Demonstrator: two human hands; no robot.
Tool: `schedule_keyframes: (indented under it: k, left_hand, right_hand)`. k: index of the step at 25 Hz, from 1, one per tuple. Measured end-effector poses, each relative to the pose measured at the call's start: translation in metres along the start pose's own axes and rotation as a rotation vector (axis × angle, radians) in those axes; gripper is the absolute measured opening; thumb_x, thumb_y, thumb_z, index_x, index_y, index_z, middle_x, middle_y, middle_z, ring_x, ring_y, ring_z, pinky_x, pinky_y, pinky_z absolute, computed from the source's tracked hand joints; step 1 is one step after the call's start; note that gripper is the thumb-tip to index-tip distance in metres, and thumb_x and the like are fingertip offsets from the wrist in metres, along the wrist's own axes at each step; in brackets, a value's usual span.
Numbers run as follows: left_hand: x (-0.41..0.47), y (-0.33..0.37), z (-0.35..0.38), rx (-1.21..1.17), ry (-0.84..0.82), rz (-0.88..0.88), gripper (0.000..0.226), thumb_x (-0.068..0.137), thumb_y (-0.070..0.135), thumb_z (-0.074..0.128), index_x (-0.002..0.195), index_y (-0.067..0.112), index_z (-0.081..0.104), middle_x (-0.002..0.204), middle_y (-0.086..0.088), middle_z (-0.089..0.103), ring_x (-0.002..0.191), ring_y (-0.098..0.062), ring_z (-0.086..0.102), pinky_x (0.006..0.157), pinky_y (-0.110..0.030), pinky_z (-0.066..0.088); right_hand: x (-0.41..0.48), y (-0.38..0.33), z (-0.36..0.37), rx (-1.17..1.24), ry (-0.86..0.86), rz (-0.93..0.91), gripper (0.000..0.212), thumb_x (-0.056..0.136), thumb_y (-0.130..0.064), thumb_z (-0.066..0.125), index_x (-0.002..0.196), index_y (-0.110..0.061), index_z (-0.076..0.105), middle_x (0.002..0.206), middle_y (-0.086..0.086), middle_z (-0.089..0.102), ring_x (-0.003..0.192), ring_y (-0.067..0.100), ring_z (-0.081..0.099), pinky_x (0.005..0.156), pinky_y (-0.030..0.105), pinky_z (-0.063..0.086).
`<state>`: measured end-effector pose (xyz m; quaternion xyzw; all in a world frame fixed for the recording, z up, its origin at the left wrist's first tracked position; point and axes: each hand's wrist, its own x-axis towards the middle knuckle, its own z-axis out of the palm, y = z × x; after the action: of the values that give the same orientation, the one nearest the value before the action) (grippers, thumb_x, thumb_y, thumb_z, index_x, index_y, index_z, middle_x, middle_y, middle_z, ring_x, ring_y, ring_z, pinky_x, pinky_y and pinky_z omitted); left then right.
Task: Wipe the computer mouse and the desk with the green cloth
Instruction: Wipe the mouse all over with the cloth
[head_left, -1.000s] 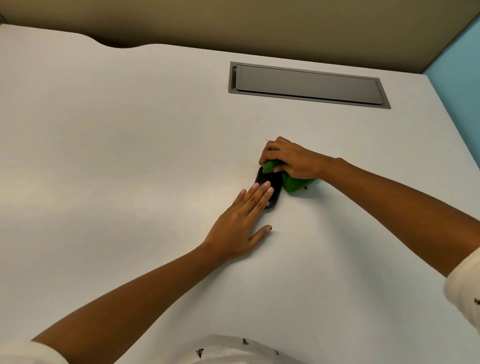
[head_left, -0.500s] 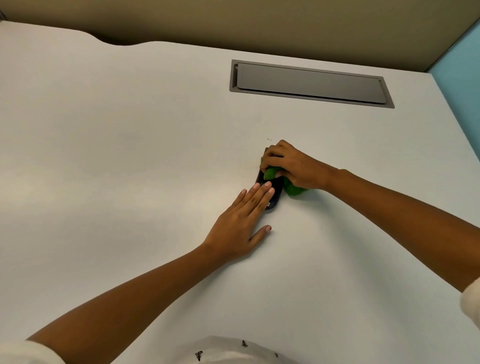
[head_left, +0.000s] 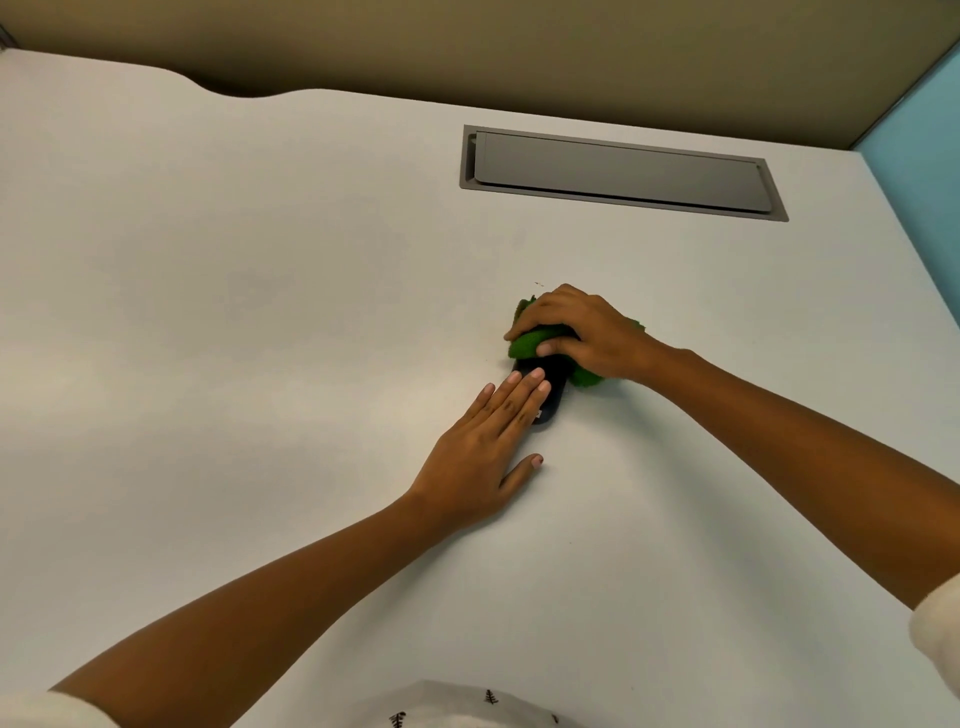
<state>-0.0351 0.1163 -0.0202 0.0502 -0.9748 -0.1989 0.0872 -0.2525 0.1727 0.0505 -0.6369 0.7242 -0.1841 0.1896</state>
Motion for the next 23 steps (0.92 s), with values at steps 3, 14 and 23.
schedule_keyframes:
  k: [3,14,23]
  left_hand:
    - [0.0,0.0,0.001,0.002,0.008,0.001,0.067,0.102,0.043,0.036,0.155,0.014,0.007,0.164,-0.001,0.007,0.151,-0.012,-0.003,0.124,-0.031,0.005]
    - [0.0,-0.001,0.002,-0.006,0.021,0.003,0.067,0.102,0.042,0.037,0.155,0.015,0.006,0.164,0.0,0.004,0.151,-0.012,-0.002,0.123,-0.029,0.001]
    - [0.0,0.002,0.0,-0.013,0.013,-0.004,0.066,0.101,0.041,0.035,0.154,0.013,0.006,0.163,-0.002,0.005,0.151,-0.012,-0.002,0.123,-0.029,0.001]
  right_hand:
    - [-0.014,-0.002,0.007,-0.002,0.018,-0.056,0.031,0.091,-0.018,0.051,0.12,-0.022,0.062,0.122,-0.004,0.064,0.112,0.01,0.047,0.099,0.025,0.032]
    - [-0.015,0.004,0.036,0.051,0.197,0.08,0.034,0.098,-0.031,0.041,0.129,-0.027,0.056,0.134,-0.006,0.058,0.136,0.012,0.039,0.116,0.041,0.027]
    - [-0.038,-0.012,0.047,0.128,0.269,0.04,0.039,0.099,-0.025,0.039,0.136,-0.022,0.047,0.143,-0.005,0.049,0.141,0.008,0.029,0.12,0.034,0.019]
